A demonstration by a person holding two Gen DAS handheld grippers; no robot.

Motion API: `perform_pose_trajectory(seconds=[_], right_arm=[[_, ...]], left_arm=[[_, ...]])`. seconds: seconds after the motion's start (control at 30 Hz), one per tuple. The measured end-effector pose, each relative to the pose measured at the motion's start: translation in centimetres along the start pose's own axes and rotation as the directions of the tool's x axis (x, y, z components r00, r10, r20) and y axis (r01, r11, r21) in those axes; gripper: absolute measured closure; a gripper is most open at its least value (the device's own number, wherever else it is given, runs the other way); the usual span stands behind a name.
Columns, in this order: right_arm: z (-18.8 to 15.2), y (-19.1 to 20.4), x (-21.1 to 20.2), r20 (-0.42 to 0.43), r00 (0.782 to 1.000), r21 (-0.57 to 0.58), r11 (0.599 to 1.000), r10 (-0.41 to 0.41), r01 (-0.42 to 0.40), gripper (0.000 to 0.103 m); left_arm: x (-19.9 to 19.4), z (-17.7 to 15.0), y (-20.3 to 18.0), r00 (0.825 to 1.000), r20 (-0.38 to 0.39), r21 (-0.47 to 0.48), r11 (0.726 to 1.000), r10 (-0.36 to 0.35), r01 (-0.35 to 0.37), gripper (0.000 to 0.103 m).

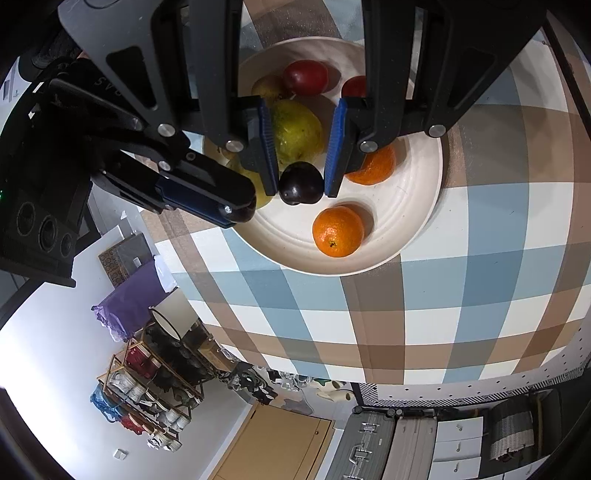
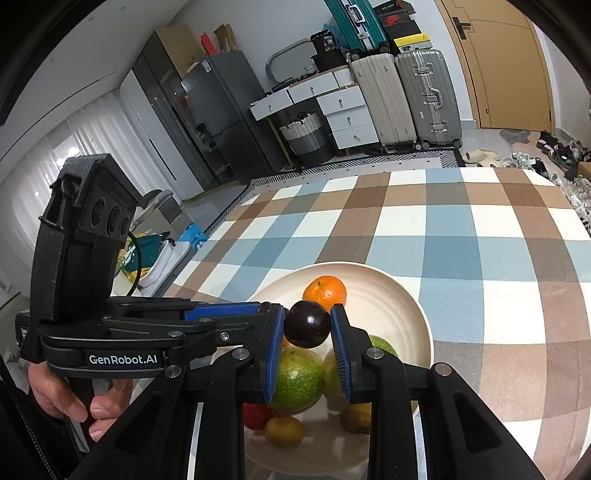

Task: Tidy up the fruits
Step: 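Carry both plums in both tools over the plate, then lower the plums onto the plate and open both tools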

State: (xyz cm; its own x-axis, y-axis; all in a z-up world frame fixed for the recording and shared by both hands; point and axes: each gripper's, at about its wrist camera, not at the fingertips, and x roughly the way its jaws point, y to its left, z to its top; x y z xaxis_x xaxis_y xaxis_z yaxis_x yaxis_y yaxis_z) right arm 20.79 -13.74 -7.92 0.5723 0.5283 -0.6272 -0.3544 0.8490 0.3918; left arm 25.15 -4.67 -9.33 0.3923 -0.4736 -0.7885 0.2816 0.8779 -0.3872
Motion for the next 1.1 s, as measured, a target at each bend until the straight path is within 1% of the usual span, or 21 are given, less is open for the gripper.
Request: perform_pose_trajectory(seconds=[0.13, 0.2, 0.37, 0.5, 0.63, 0.73, 0.87, 1.0, 1.1], right_arm=[[-0.1, -0.3, 0.4, -0.002, 1.0, 0.008, 1.0, -0.01, 0.01, 0.077], [-0.1, -0.6, 0.5, -0.004, 1.0, 0.016, 1.0, -0.024, 0.024, 0.074], [-0.1, -0.9, -0.4, 0.017, 0.999, 0.021, 0.999, -0.029, 0.029, 0.063], [0.1, -0.9, -1.4, 0.041, 0.999, 0.027, 0.999, -0.036, 0.035, 0.062], [0.1, -0.7, -2.7, 0.066, 0.997, 0.03, 0.999, -0.043, 0.041, 0.057], [0.1, -0.3, -3.8, 0.087, 0.995, 0.03, 0.998, -0.05, 0.048, 0.056], [-0.2, 0.4, -5.2, 0.102, 0.993, 0.016, 0.998, -0.055, 0.054, 0.054], [-0.8, 1.2, -6.8, 0.123, 0.99, 0.008, 0.998, -0.062, 0.062, 0.054], [-1.2, 1.8, -8.0, 0.145, 0.987, 0.003, 0.998, -0.068, 0.069, 0.049]], left_arm=[[0.6, 0.1, 0.0, 1.0, -0.006, -0.003, 1.0, 0.003, -0.003, 0.081], [0.7, 0.1, 0.1, 1.0, -0.009, -0.004, 1.0, 0.001, -0.001, 0.081], [0.2, -0.2, 0.1, 1.0, -0.012, -0.002, 1.0, 0.005, -0.005, 0.08], [-0.8, -0.5, 0.1, 1.0, 0.003, -0.013, 1.0, 0.006, -0.006, 0.08], [-2.0, -1.0, 0.0, 1.0, 0.019, -0.02, 1.0, 0.01, -0.01, 0.079], [-3.1, -1.5, -0.1, 0.999, 0.031, -0.02, 1.0, 0.012, -0.012, 0.077], [-4.6, -2.6, -0.9, 0.999, 0.046, 0.004, 1.0, 0.025, -0.026, 0.077], [-6.1, -3.7, -1.5, 0.997, 0.067, 0.006, 0.999, 0.033, -0.033, 0.076], [-7.4, -5.0, -2.1, 0.994, 0.094, 0.014, 0.999, 0.051, -0.052, 0.073]])
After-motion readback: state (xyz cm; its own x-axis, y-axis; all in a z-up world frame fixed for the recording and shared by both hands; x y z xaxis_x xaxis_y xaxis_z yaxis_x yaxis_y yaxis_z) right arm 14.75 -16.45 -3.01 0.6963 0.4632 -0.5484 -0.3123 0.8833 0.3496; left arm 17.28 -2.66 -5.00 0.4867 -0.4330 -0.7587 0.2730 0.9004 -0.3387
